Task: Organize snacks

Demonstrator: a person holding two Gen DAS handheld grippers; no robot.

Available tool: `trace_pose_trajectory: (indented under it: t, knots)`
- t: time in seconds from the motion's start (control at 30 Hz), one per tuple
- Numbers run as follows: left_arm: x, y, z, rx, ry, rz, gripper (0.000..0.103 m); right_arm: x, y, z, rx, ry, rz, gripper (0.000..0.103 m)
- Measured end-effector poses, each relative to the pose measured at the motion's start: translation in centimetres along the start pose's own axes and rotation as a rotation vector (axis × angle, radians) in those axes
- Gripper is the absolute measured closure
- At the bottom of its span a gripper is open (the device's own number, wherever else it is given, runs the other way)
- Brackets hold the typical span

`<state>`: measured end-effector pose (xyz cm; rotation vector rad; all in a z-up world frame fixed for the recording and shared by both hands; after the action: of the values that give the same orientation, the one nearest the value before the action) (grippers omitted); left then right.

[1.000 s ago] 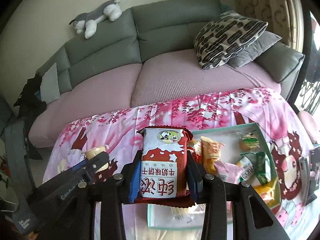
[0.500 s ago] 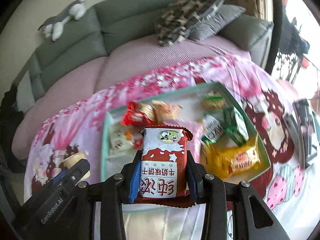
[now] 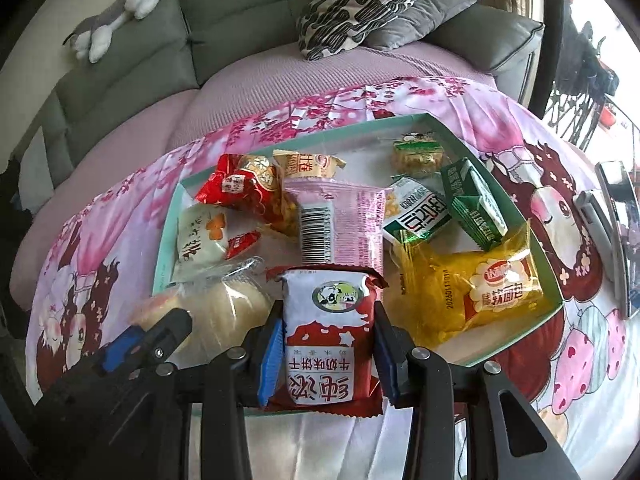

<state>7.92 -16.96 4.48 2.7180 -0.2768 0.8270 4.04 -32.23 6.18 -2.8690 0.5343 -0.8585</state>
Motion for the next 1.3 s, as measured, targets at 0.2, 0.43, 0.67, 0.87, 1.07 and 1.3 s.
trace_pose_trajectory:
  t: [0.2,0.43,0.67,0.87,1.07,1.3]
  knots:
    - [-0.6,-0.1,-0.6,-0.018,0.000,0.003,0.056,-0.1,0.0,-1.0,-0.034,0.024,-0.009,0.043]
    - [-1.1,-1.1,-2.8,0.026,0.014,-0.009,0.038,-0.8,-0.6,-2.5,-0.025,0.038,-0.043,0.029]
    - [-2.6,-4.2,-4.8,0.254,0.041,-0.007,0.016,-3.1,-1.9,-3.5,-0.050,0.056,-0.128,0.000]
    - [-3.6,-6.8,-6.1,0.359,0.069,-0.015,0.003,-4.4,-3.2,-3.7,-0.054,0.055,-0.173,0.000]
    - [-4.4,-7.9,-6.8,0.370,0.063,-0.041,0.003,-4.7,-4.1,-3.8,-0.051,0.055,-0.200,0.000]
    - [-4.6,-7.9,-6.8,0.433,0.071,-0.040,0.003,-5.0,-4.4,-3.1,-0.046,0.040,-0.204,0.000]
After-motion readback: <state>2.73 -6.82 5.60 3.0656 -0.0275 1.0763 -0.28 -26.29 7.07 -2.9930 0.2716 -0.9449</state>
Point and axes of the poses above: each gripper's, at about its wrist camera, not at the fingertips, and z roughly the way its jaws point, y to its right, x to its top, the point moved 2 cm from there along z, roughly the way its jaws point, and after that the axes turned 3 degrees about x, right-handed, at the moved point
